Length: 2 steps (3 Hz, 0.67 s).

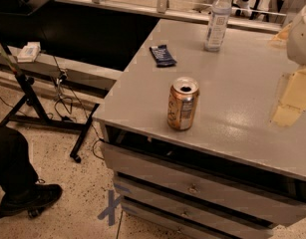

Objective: Move blue plastic bottle near orange can

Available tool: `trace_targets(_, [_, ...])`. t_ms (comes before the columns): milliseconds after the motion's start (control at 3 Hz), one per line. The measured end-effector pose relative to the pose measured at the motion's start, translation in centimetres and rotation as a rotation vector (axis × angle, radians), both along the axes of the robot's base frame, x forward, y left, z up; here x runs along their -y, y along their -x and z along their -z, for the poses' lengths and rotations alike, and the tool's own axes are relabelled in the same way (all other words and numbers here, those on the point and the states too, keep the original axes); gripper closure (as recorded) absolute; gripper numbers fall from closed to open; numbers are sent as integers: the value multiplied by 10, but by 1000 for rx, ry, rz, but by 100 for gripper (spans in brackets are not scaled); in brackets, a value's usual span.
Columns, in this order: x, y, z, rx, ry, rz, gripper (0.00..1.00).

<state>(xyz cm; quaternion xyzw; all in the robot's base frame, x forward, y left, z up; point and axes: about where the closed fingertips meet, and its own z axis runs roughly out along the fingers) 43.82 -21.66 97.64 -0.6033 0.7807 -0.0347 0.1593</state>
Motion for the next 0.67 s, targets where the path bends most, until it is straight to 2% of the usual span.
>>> trace_targets(667, [0,-4,8,-8,-24,14,0])
